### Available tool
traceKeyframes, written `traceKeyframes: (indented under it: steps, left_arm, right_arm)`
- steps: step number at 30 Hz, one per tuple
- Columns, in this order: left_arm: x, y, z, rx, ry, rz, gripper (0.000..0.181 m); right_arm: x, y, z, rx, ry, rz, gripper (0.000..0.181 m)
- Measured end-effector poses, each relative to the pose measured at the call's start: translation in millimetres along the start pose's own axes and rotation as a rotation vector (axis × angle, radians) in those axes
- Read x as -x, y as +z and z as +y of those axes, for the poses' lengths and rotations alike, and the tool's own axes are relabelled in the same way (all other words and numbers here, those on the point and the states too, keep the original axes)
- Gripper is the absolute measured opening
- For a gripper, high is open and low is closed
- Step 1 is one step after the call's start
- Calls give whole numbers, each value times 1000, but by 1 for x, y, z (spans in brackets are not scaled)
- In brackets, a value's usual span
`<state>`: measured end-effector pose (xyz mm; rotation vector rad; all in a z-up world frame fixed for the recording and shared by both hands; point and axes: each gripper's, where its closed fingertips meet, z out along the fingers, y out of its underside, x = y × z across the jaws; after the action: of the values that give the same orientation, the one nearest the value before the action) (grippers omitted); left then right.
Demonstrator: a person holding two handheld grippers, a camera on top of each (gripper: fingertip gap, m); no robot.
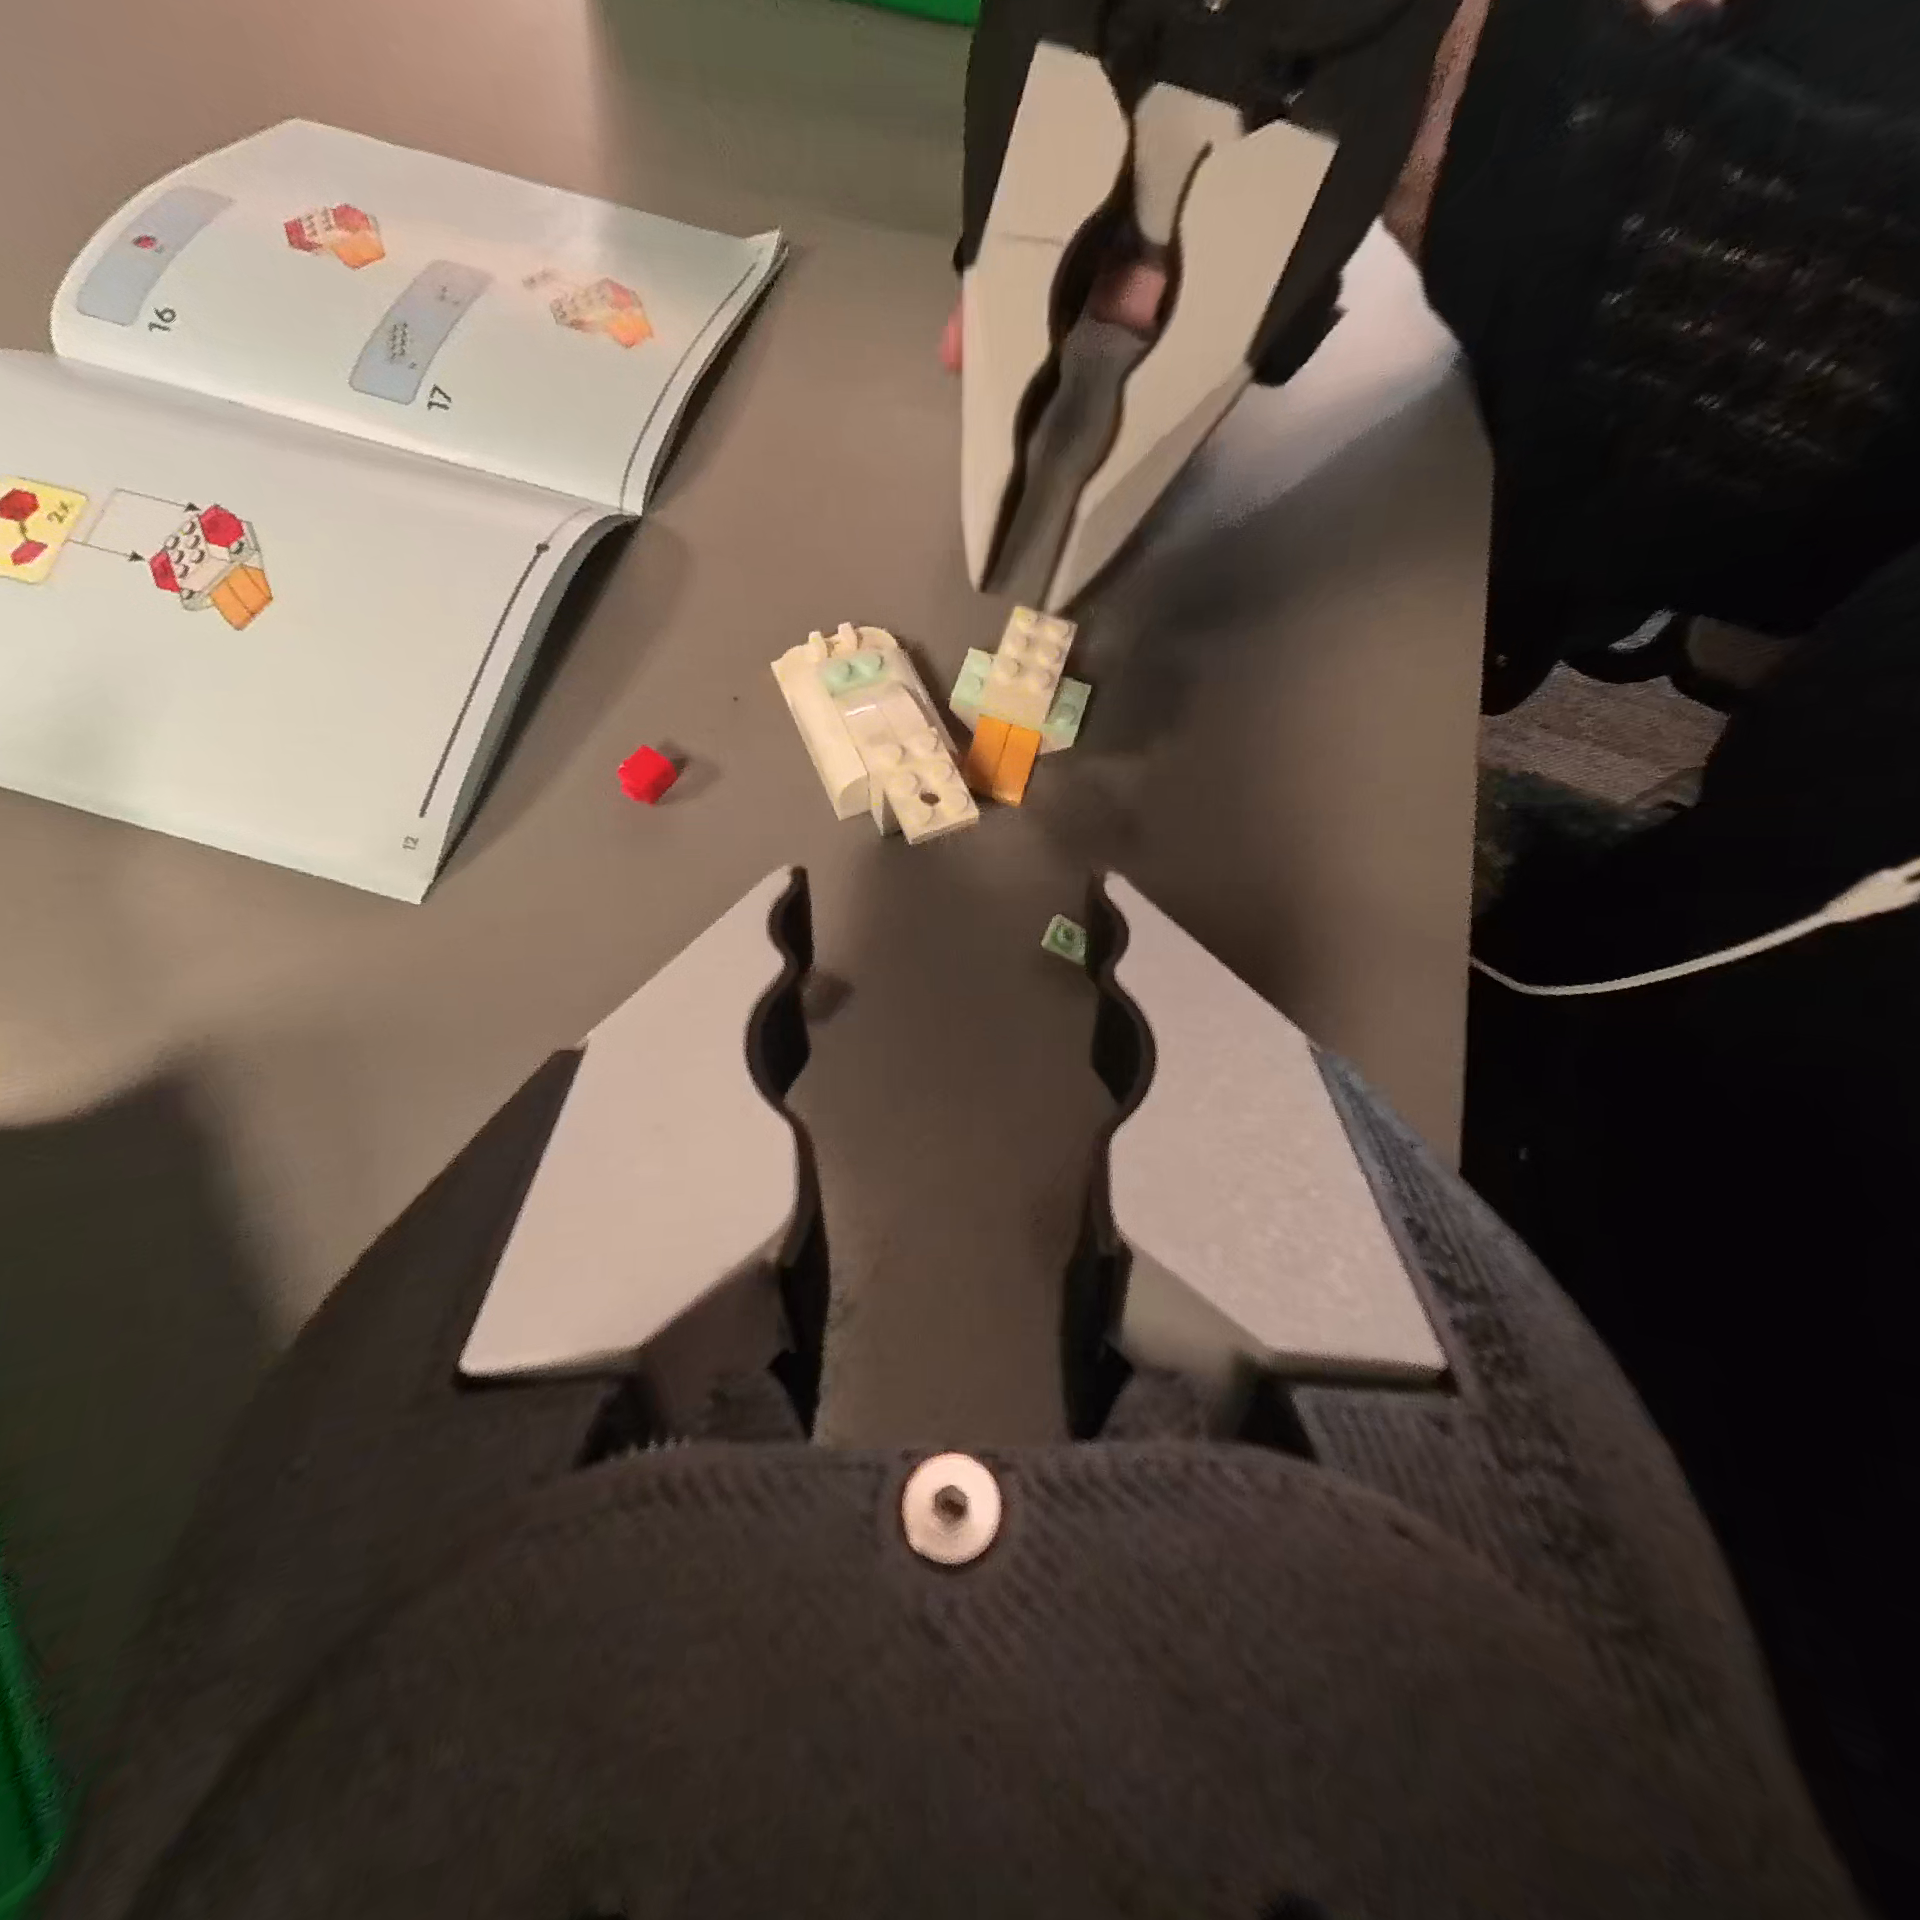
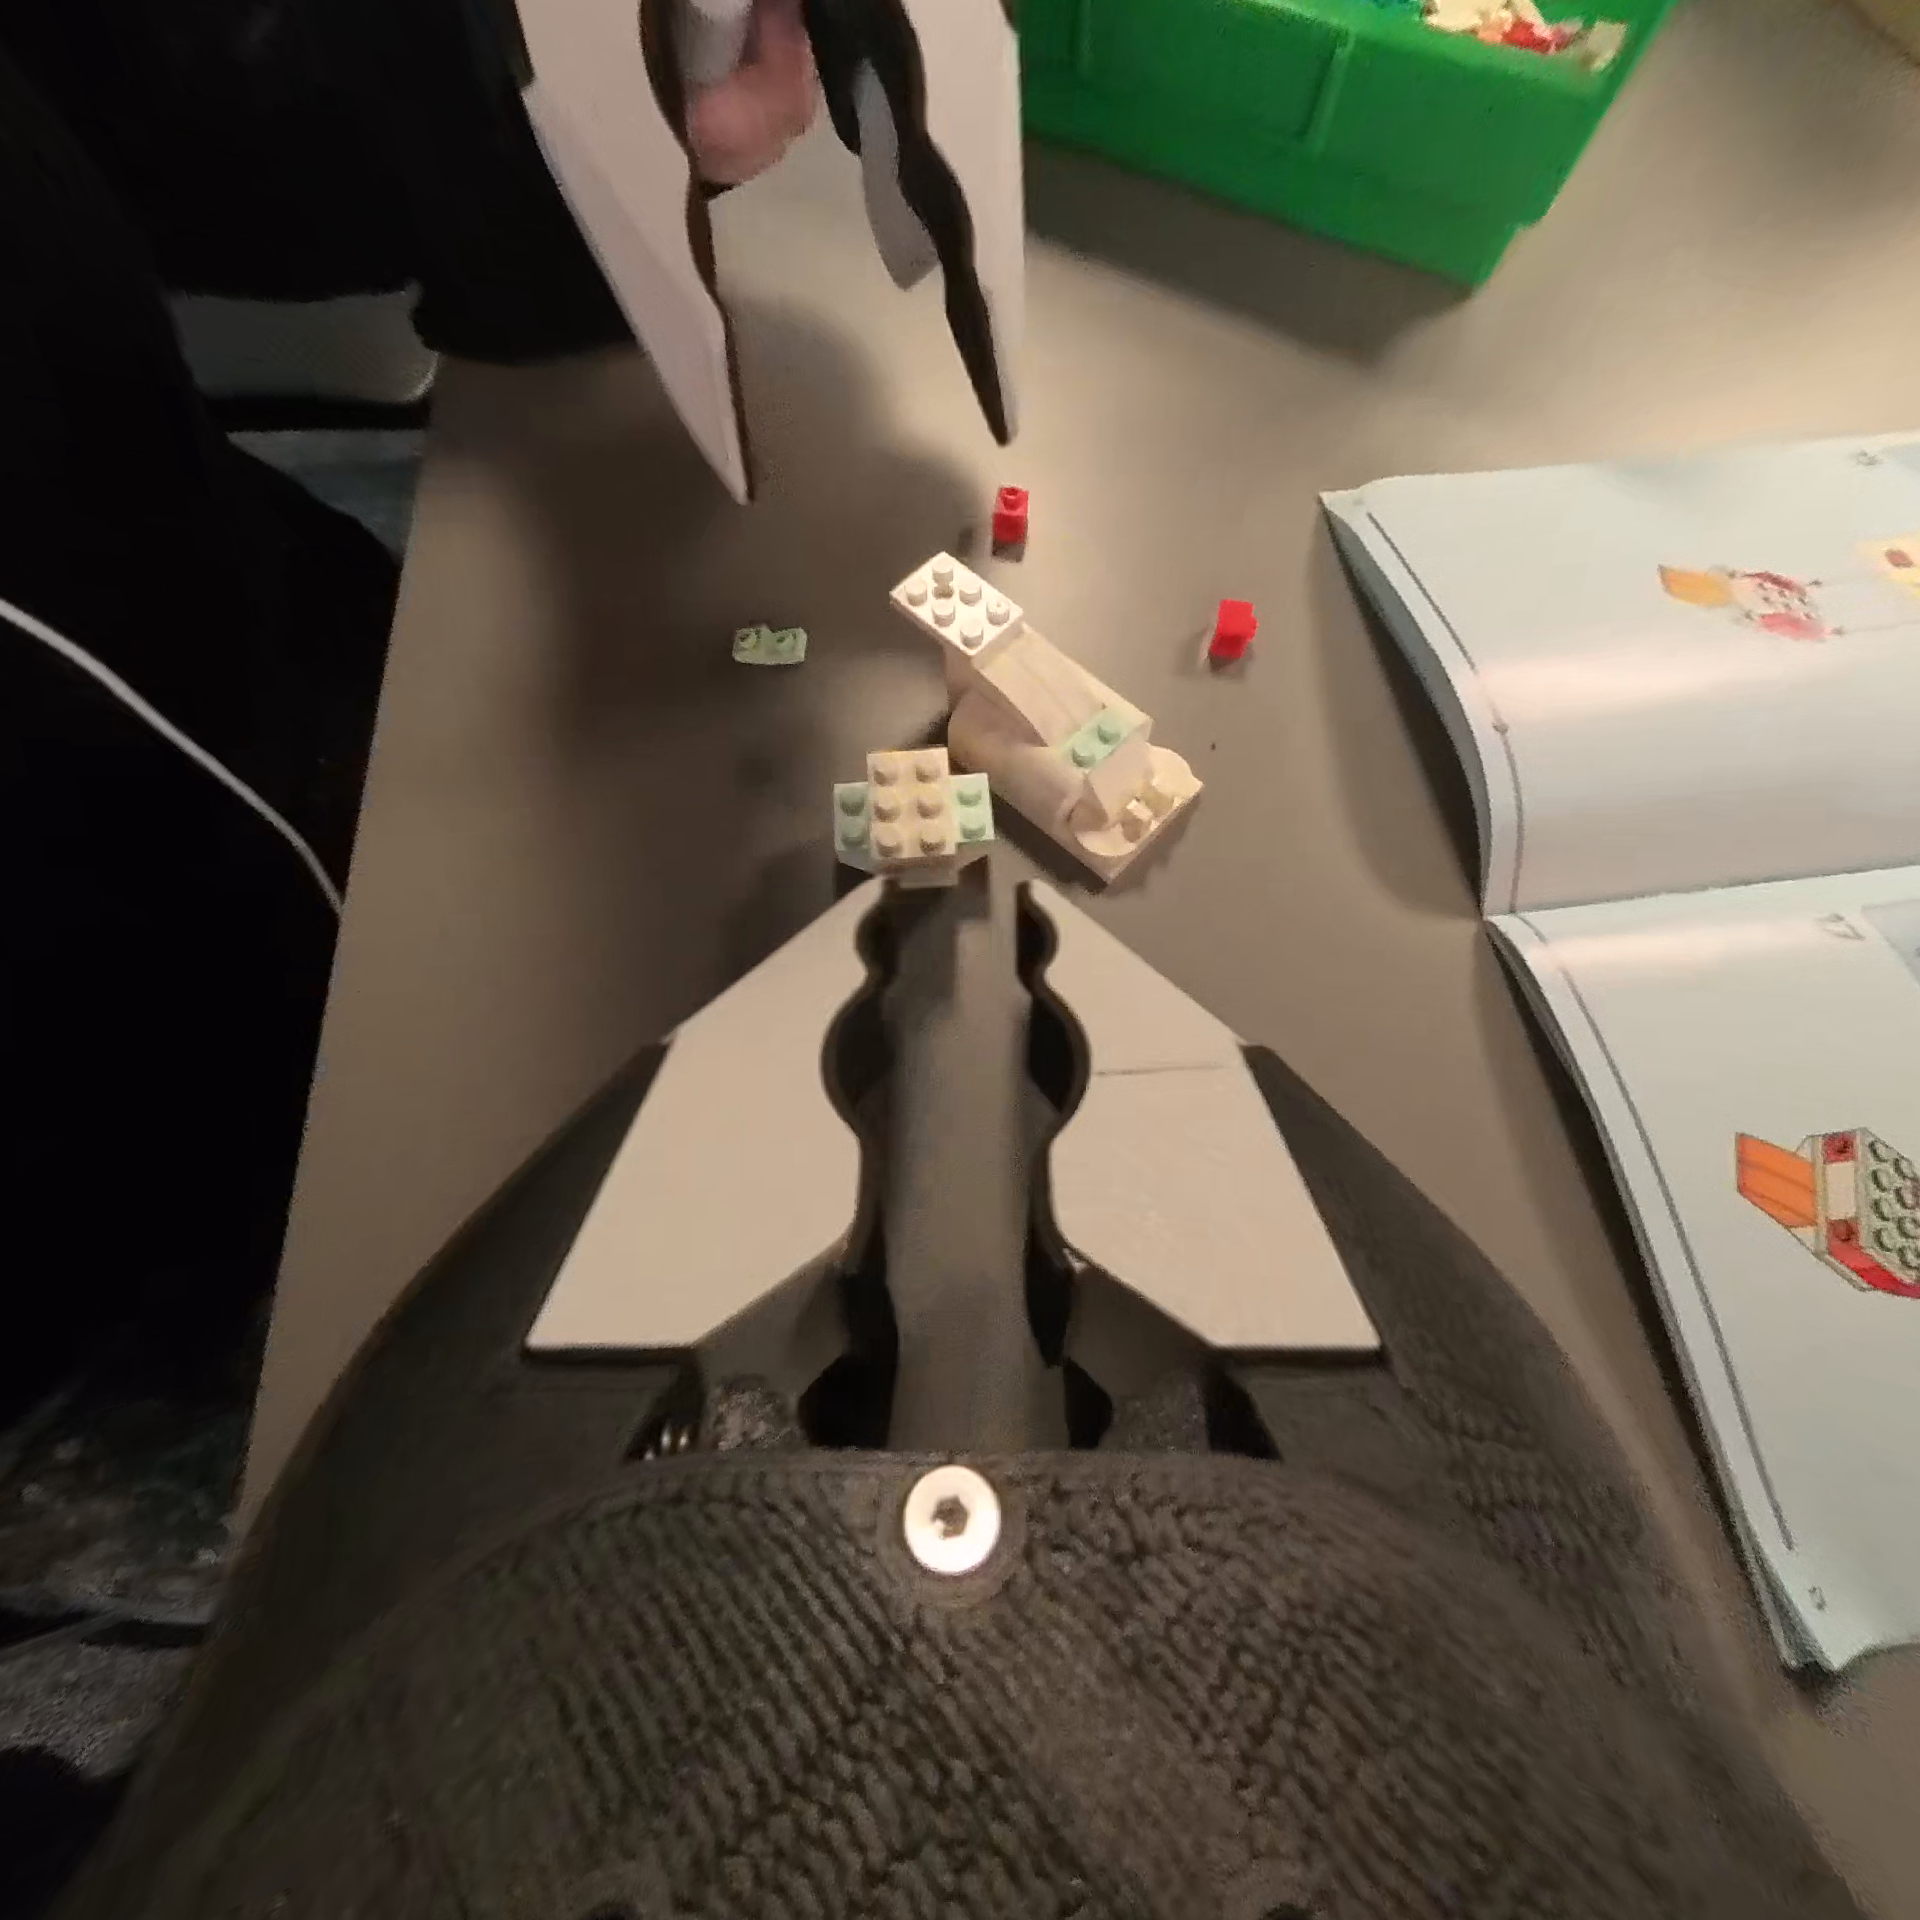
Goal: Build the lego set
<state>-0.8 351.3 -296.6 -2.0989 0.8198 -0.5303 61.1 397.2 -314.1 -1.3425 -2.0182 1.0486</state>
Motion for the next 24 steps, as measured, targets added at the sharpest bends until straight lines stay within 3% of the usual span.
traceKeyframes:
  steps: [4,8,12,16,24]
  left_arm:
    - [-3,1,1,-14,9,14,54]
    - [-7,4,-1,-37,11,44,54]
    - [-14,6,-9,-82,9,76,56]
    - [-13,11,-25,-176,31,26,89]
    - [-28,8,-37,-255,119,69,51]
  right_arm:
    - [10,5,-7,-42,-20,-16,30]
    - [9,12,-6,-19,-37,-24,16]
    - [10,15,-13,-47,-49,-42,14]
    - [19,8,-46,-220,-74,-84,15]
    - [33,8,-72,-297,-149,-140,15]
